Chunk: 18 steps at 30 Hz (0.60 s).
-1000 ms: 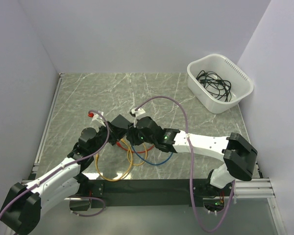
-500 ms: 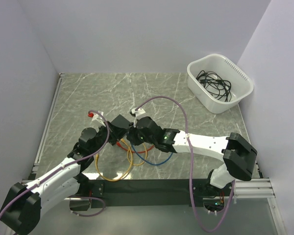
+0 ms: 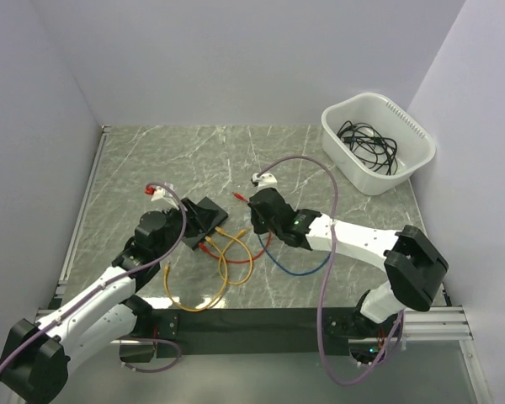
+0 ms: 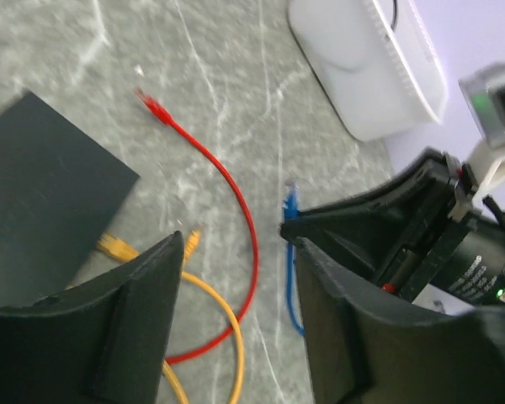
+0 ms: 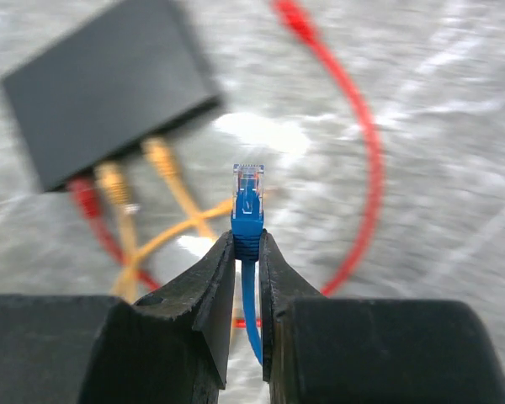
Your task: Insert the plug into the switch port
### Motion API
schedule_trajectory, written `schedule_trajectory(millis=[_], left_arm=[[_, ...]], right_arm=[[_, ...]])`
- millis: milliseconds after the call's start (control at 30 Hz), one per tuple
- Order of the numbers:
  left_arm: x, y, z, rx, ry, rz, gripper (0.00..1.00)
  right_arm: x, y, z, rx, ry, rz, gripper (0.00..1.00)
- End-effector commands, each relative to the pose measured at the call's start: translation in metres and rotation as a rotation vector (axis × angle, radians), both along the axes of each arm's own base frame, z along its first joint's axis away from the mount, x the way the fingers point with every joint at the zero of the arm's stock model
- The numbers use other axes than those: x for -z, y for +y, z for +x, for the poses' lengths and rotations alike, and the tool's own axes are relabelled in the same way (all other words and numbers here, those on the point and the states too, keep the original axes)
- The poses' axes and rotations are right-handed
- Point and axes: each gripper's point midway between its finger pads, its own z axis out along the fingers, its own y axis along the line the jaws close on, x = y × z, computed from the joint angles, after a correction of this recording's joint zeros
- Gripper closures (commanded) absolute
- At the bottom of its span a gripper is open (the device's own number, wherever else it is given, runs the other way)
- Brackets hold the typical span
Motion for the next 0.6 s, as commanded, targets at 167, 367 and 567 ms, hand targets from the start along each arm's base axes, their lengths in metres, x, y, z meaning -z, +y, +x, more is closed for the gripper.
schedule_trajectory(millis=[167,367,567], left_arm=[[-0.009,0.023,0.042,-0.143,-0.057,0.130,0.32],[0.008,0.046,0.066,-0.157,-0.019,0.098,0.31],[0.028,0.069,0.086,-0.176,0.030,0.041,0.31]], right_arm=[[0.017,-0.038,0.048,0.126,-0.032,-0.169,1.00],[0.030,-0.006,0.072,0.099,-0.012,-0.115,1.00],[0.053,0.013,0.081,0.082,0.022,-0.116,1.00]])
